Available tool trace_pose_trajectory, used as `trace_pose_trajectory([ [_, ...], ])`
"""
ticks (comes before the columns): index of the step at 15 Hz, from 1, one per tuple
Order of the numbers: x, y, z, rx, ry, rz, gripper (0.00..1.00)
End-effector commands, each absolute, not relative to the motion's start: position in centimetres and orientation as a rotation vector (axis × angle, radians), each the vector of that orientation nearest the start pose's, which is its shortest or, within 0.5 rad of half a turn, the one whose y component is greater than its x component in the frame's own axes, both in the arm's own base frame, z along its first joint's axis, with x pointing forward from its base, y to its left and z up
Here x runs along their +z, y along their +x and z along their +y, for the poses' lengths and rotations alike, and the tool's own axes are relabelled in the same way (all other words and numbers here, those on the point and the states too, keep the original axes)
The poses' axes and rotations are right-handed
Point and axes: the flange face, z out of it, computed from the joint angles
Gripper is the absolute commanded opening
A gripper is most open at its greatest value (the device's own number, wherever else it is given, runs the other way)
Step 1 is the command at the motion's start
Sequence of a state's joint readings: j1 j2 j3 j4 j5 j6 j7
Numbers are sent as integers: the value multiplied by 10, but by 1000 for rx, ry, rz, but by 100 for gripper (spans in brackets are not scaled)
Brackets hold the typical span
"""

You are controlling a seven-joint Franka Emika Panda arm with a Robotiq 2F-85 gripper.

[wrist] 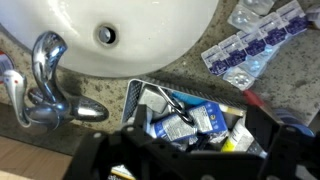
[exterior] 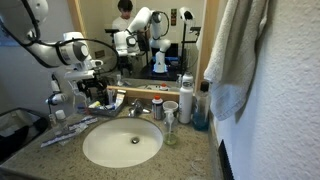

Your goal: Pick up the shaving stick from the sink and put it in the grey basket on the left

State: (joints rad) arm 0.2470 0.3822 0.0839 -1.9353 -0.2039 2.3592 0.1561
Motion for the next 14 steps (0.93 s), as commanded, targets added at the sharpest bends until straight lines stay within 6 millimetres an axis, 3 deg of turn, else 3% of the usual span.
trace_pose_trajectory([
  [1,327,539,179,-251,-3151,-227,100],
  [7,363,481,161,-432,-3125,32,100],
  [14,382,460,138,-470,-3130,175,100],
])
